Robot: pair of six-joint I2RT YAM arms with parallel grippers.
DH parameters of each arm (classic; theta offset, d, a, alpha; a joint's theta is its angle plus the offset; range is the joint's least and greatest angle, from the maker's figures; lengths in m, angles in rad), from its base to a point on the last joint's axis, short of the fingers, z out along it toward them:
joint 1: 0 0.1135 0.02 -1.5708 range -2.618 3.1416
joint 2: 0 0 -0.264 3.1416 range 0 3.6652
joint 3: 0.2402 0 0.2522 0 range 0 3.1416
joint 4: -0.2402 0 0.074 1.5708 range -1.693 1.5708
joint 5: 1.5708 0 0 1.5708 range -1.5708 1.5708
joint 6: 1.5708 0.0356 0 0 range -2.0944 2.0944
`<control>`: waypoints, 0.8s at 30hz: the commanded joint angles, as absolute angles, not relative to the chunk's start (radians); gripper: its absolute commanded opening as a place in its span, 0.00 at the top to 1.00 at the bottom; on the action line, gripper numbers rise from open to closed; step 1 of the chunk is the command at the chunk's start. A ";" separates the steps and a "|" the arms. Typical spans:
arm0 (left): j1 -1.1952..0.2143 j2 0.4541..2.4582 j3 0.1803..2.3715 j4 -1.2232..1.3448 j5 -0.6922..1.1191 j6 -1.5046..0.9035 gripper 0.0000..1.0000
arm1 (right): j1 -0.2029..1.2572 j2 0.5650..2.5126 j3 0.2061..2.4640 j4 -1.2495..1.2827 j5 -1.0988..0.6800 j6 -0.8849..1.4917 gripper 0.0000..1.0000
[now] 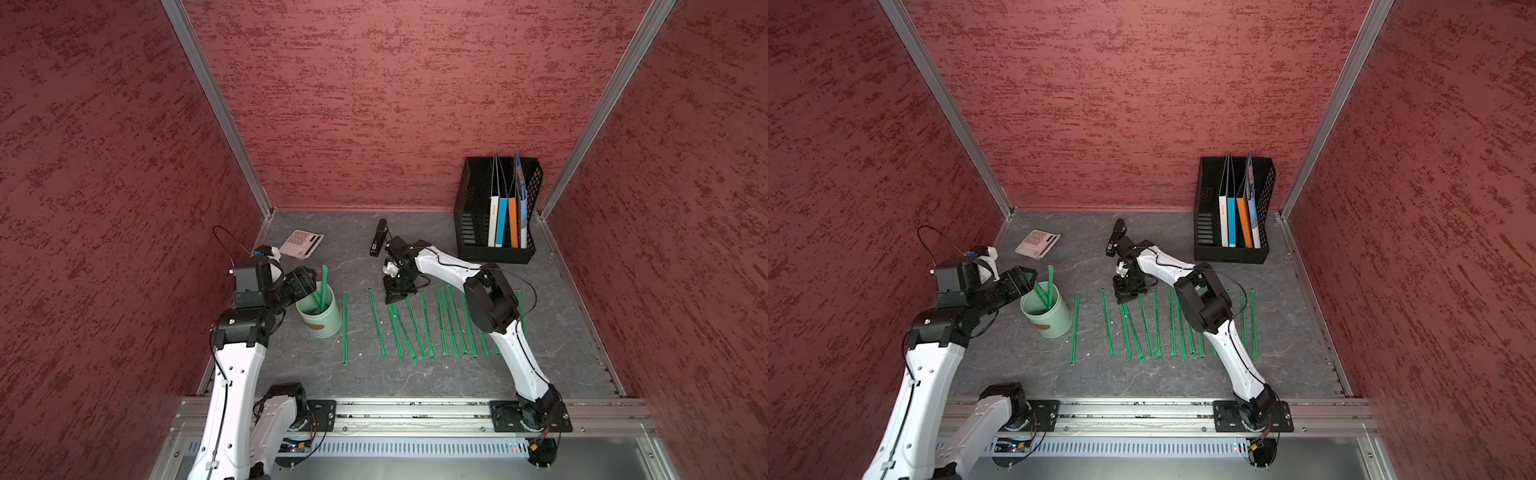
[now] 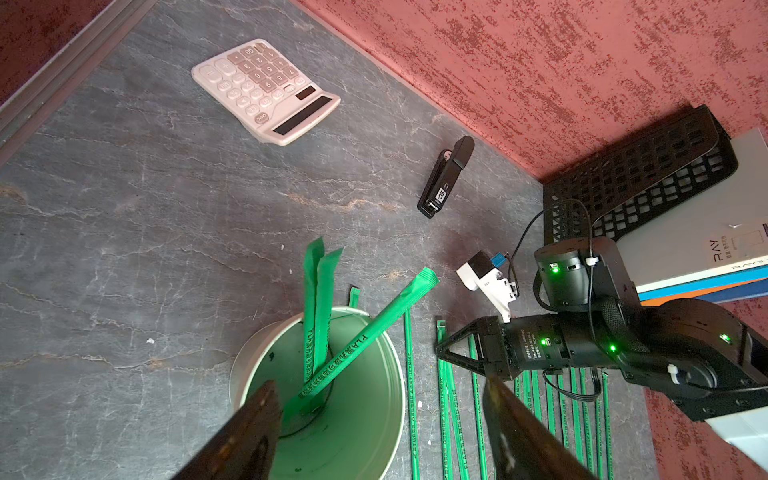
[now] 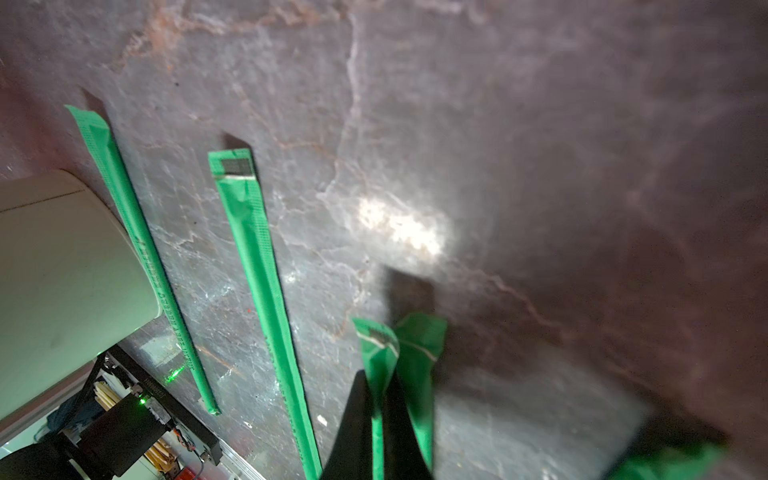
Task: Take the straws out of the storage container
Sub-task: Place the straw at the center of the board.
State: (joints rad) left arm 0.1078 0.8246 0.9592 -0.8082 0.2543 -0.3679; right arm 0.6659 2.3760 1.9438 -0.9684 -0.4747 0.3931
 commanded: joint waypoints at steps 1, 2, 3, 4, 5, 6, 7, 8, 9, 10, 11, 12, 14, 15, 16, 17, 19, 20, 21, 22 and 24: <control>0.118 0.818 0.962 -0.813 0.255 -0.354 0.23 | 0.654 2.374 1.947 -0.944 -0.458 0.405 0.98; 0.118 0.818 0.961 -0.813 0.255 -0.355 0.23 | 0.652 2.372 1.943 -0.943 -0.453 0.409 0.98; 0.118 0.820 0.962 -0.813 0.255 -0.353 0.23 | 0.649 2.370 1.939 -0.941 -0.447 0.413 0.98; 0.118 0.820 0.962 -0.813 0.255 -0.353 0.24 | 0.646 2.368 1.935 -0.940 -0.442 0.418 0.98; 0.118 0.819 0.962 -0.813 0.255 -0.353 0.23 | 0.644 2.365 1.932 -0.941 -0.437 0.422 0.98; 0.118 0.819 0.960 -0.812 0.257 -0.353 0.23 | 0.643 2.360 1.924 -0.934 -0.435 0.426 0.98; 0.118 0.820 0.959 -0.811 0.257 -0.353 0.24 | 0.640 2.357 1.918 -0.930 -0.431 0.431 0.98; 0.118 0.820 0.958 -0.811 0.257 -0.353 0.23 | 0.638 2.353 1.914 -0.928 -0.424 0.436 0.98; 0.118 0.819 0.957 -0.811 0.256 -0.353 0.23 | 0.635 2.347 1.909 -0.925 -0.416 0.441 0.98; 0.118 0.819 0.957 -0.811 0.257 -0.353 0.24 | 0.632 2.342 1.903 -0.920 -0.411 0.446 0.98; 0.118 0.820 0.956 -0.811 0.257 -0.353 0.24 | 0.629 2.335 1.897 -0.912 -0.411 0.451 0.98; 0.118 0.819 0.955 -0.811 0.257 -0.353 0.23 | 0.629 2.327 1.890 -0.901 -0.415 0.457 0.98; 0.119 0.819 0.951 -0.809 0.257 -0.353 0.23 | 0.629 2.311 1.871 -0.861 -0.445 0.475 0.98; 0.120 0.819 0.949 -0.806 0.259 -0.355 0.23 | 0.629 2.305 1.866 -0.847 -0.461 0.486 0.98; 0.120 0.822 0.946 -0.804 0.262 -0.357 0.23 | 0.631 2.300 1.864 -0.837 -0.465 0.494 0.98; 0.119 0.822 0.942 -0.801 0.264 -0.359 0.24 | 0.632 2.295 1.861 -0.830 -0.466 0.502 0.98; 0.120 0.819 0.936 -0.796 0.269 -0.362 0.24 | 0.632 2.285 1.855 -0.818 -0.467 0.516 0.98; 0.118 0.819 0.934 -0.793 0.270 -0.364 0.24 | 0.633 2.282 1.852 -0.811 -0.469 0.523 0.98; 0.119 0.820 0.933 -0.792 0.271 -0.364 0.24 | 0.634 2.278 1.847 -0.804 -0.477 0.529 0.98; 0.119 0.820 0.933 -0.792 0.271 -0.363 0.23 | 0.634 2.277 1.844 -0.796 -0.485 0.536 0.98; 0.120 0.819 0.932 -0.793 0.270 -0.362 0.23 | 0.638 2.273 1.835 -0.786 -0.494 0.546 0.98</control>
